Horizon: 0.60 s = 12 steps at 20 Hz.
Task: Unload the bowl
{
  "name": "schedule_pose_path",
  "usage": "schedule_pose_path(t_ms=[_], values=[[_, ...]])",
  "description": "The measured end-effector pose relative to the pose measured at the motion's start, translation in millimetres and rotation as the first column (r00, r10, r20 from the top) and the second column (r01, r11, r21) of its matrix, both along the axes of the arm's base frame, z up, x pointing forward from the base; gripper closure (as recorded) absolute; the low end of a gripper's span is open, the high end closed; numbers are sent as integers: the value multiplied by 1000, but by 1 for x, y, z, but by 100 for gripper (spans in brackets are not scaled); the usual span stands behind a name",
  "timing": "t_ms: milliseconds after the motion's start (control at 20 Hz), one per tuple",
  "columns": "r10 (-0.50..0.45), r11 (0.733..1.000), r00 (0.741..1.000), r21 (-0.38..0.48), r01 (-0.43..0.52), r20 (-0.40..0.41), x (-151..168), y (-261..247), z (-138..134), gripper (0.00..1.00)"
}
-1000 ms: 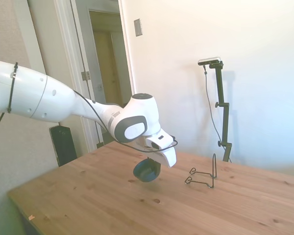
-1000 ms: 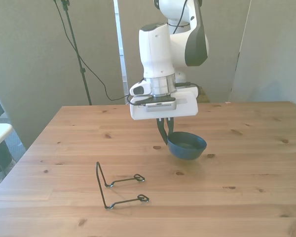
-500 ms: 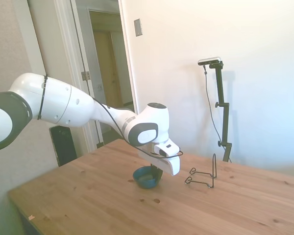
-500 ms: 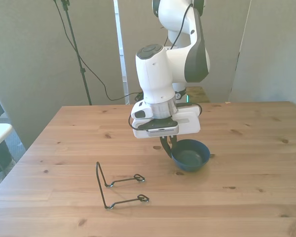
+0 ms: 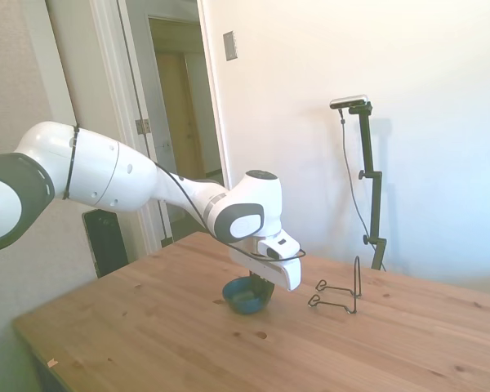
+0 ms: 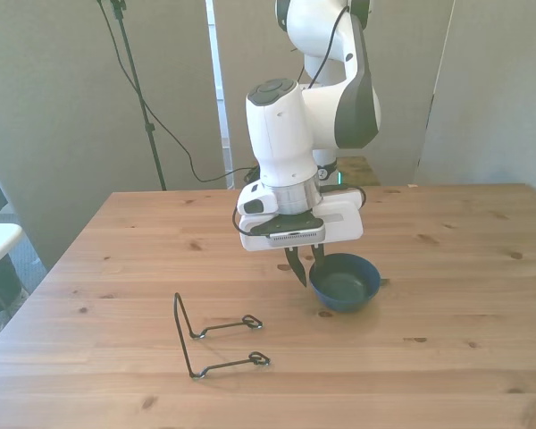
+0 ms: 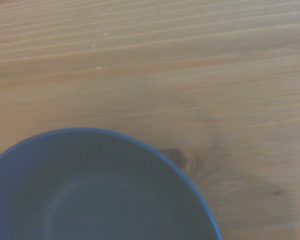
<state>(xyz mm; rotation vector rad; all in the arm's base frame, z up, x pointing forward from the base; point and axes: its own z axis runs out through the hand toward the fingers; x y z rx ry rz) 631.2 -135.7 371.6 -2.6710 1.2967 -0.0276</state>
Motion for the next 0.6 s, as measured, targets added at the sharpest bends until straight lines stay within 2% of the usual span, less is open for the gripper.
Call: schedule_pose_path(t_ms=[100,250,600], values=[[3,1000,1000,-17,-3,20,-1,-1,6,0],[14,999,998,-49,-11,63,-4,-1,28,0],[37,997,986,-66,-27,165,-20,11,113,0]])
